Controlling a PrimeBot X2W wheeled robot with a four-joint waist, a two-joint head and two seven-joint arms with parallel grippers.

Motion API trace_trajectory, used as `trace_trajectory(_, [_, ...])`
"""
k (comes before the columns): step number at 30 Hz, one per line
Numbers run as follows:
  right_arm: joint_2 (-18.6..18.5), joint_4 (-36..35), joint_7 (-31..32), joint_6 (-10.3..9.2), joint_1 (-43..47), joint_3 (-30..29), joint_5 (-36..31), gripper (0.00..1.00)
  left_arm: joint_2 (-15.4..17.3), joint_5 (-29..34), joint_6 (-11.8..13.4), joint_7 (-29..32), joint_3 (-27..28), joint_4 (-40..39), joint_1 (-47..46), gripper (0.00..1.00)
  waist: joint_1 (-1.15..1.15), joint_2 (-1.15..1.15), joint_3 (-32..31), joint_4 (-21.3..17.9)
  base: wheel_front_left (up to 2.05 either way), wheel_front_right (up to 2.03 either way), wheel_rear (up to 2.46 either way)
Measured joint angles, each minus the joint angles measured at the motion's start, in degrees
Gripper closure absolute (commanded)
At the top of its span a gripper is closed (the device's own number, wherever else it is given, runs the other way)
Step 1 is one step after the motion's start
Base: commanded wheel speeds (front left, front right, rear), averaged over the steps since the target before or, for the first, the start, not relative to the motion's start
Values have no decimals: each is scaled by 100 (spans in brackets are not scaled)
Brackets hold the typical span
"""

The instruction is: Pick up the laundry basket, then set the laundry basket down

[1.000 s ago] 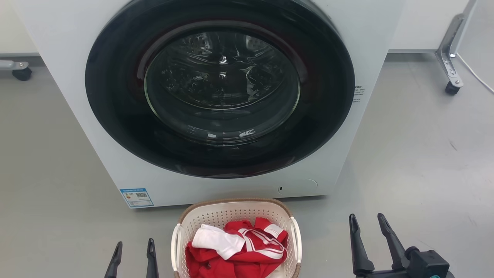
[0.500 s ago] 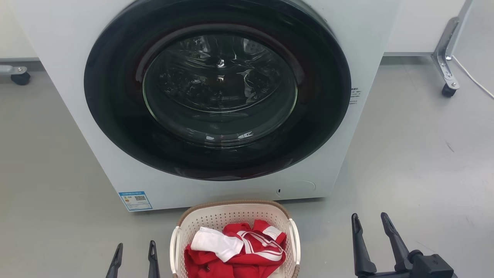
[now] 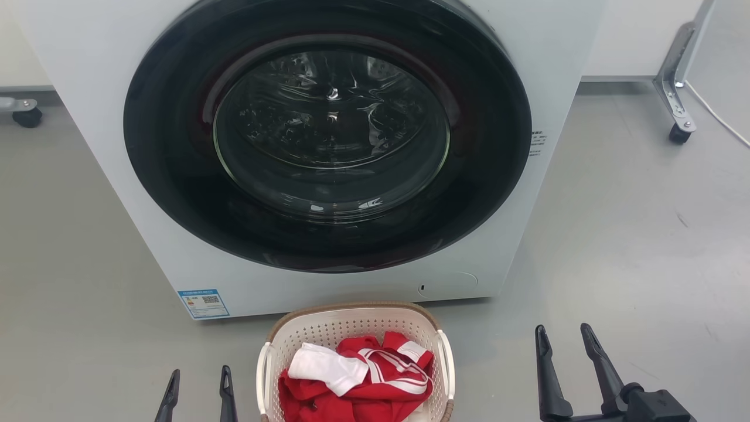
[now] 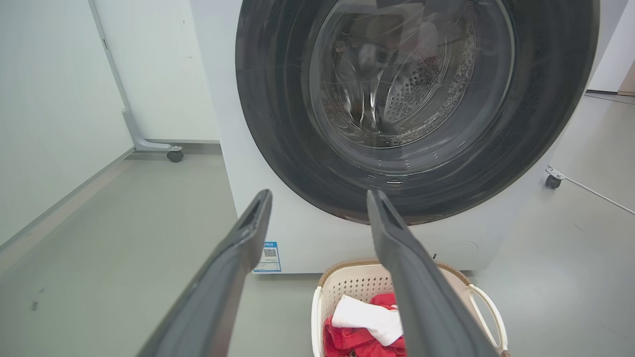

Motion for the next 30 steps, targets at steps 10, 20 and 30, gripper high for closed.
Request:
trace_trajectory(10, [15, -40, 0, 0, 0, -53, -48, 0, -21, 33, 0, 0, -1, -46, -1, 0, 0, 0, 21, -14, 0, 0, 0])
trace_trajectory(20, [30, 175, 18, 2, 29, -44, -54, 100, -32, 56, -7, 10, -19, 126, 4, 100, 0, 0, 32, -1, 0, 0, 0])
trace_trajectory(30, [43, 328, 168, 122, 83, -247, 471, 100, -38, -471, -118, 167, 71, 288, -18, 100, 0, 0, 22, 3, 0, 0, 0])
